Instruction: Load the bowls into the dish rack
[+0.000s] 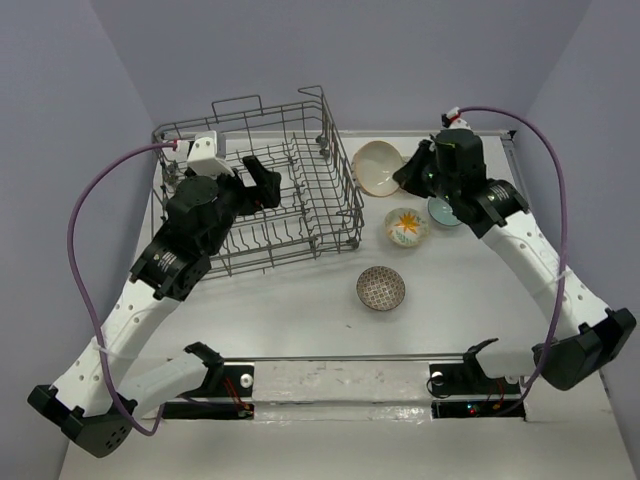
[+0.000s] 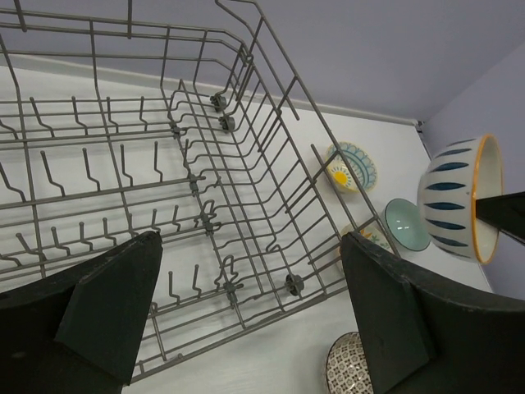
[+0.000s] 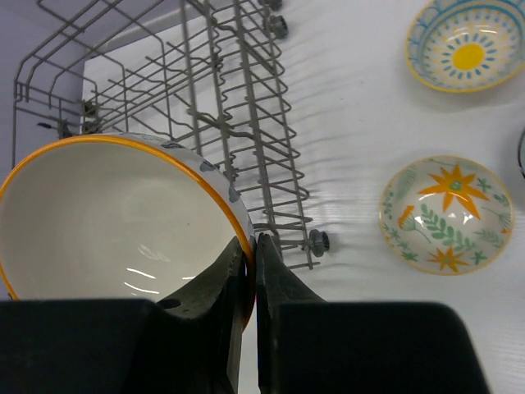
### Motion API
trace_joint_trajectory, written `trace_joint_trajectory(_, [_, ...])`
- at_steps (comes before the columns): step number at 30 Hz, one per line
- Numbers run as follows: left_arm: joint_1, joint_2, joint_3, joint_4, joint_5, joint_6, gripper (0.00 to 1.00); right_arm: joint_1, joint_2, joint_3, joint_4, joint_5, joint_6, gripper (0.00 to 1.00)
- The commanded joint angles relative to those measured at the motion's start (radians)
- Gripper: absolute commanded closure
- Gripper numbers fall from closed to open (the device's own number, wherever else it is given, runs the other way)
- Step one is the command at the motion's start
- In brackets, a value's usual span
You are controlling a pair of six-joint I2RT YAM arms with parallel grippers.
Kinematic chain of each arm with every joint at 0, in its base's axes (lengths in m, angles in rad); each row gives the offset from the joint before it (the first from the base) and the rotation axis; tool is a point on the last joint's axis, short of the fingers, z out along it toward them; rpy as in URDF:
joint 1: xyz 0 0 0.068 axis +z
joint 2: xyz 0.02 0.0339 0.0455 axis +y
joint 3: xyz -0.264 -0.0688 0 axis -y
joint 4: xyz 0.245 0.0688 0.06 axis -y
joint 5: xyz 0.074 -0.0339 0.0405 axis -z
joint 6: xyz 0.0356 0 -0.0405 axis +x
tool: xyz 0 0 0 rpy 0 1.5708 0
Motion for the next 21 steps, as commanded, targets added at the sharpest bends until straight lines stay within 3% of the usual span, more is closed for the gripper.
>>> trace_joint_trajectory(1, [-0.003,0.001,0.066,-0.013,-0.016,-0.019,0.02,0.123,0.070,0.150,0.084,0.082,-0.049,0.99])
trace_joint_trajectory(11, [-0.004,0.001,0.063,-0.046,-0.023,-0.057,0.06,0.358,0.345,0.412,0.066,0.242,-0.129,0.99])
trace_joint_trajectory(21, [-0.004,0.001,0.010,-0.061,-0.050,-0.082,0.12,0.441,0.478,0.546,0.052,0.331,-0.178,0.99])
